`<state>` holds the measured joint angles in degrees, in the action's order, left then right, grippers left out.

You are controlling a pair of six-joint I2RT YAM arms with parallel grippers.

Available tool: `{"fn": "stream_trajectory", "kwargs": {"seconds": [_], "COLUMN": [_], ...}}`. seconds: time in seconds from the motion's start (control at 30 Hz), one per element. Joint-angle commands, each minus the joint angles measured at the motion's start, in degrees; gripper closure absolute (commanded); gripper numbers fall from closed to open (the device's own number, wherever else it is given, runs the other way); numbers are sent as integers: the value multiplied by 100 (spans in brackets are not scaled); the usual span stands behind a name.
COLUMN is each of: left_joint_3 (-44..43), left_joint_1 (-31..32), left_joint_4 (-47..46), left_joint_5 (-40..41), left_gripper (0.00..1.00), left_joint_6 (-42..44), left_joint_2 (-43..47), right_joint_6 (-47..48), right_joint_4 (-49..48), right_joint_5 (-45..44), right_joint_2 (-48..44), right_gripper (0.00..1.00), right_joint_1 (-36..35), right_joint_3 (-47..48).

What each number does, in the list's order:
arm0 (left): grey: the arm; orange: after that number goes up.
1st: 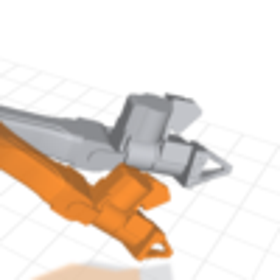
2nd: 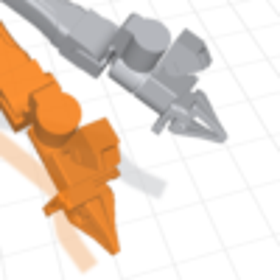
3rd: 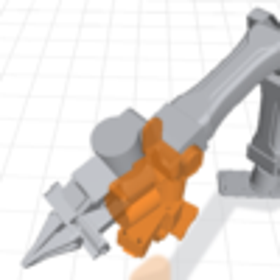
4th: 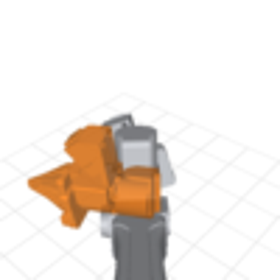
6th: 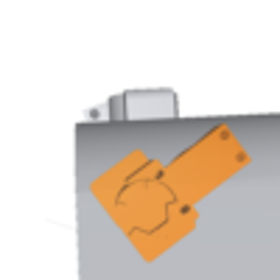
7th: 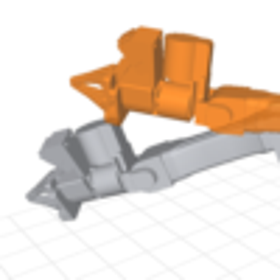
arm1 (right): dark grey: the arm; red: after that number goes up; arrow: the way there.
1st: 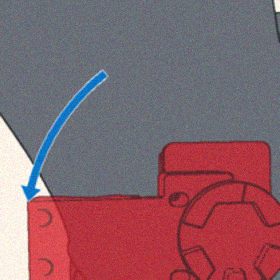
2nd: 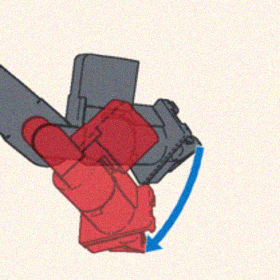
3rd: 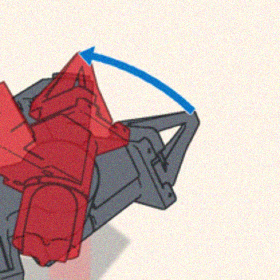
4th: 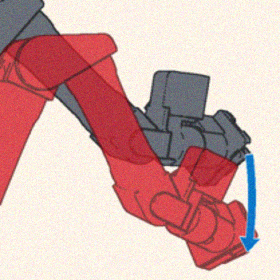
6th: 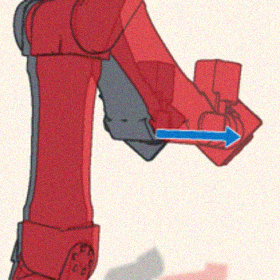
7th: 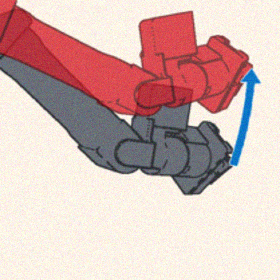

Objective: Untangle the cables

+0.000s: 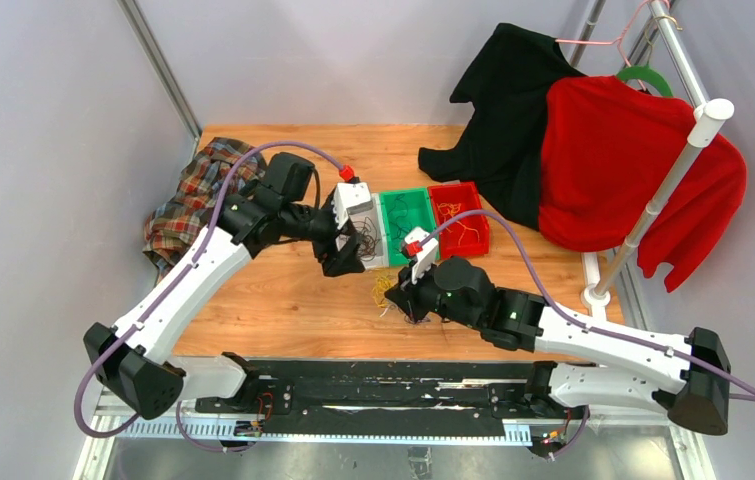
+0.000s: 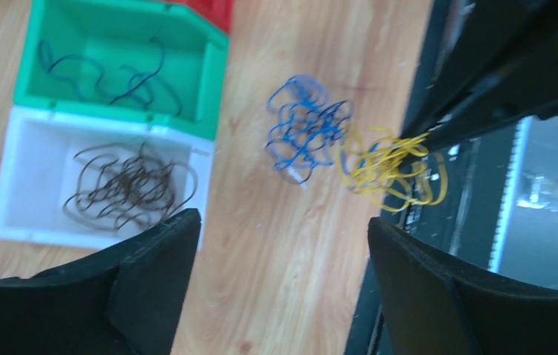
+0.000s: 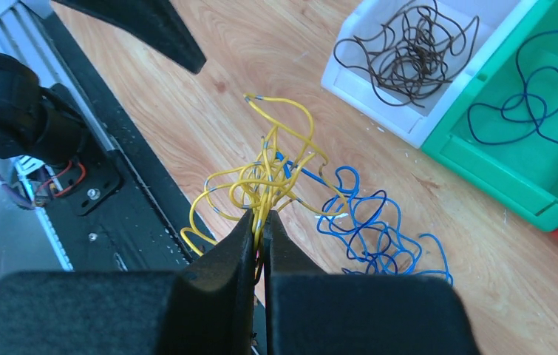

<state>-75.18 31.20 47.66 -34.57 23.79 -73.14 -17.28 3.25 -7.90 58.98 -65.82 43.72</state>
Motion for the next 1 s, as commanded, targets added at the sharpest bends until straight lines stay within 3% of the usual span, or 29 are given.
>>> {"fn": "stream_trajectory", "kwargs": {"seconds": [0.0, 0.2, 0.63, 0.97], "left_joint_3": [16, 51, -128, -310], "left_joint_1": [75, 520, 596, 593], "left_joint_4": [37, 35, 171, 457], "left_joint_5": [-1276, -1203, -776, -683], "left_gripper": [17, 30, 98, 99], "left_joint_6": [-100, -57, 240, 468], "left_joint_2": [149, -21, -259, -268], "right_joint_6": [142, 104, 65, 78], "right_joint_4": [-229, -428, -457, -358], "right_joint_5": [399, 581, 596, 639], "right_joint_2": [-186, -74, -259, -380], "right_gripper": [99, 100, 99, 99], "right_joint_1": [94, 106, 155, 236], "right_joint_3": [-23, -37, -275, -386]}}
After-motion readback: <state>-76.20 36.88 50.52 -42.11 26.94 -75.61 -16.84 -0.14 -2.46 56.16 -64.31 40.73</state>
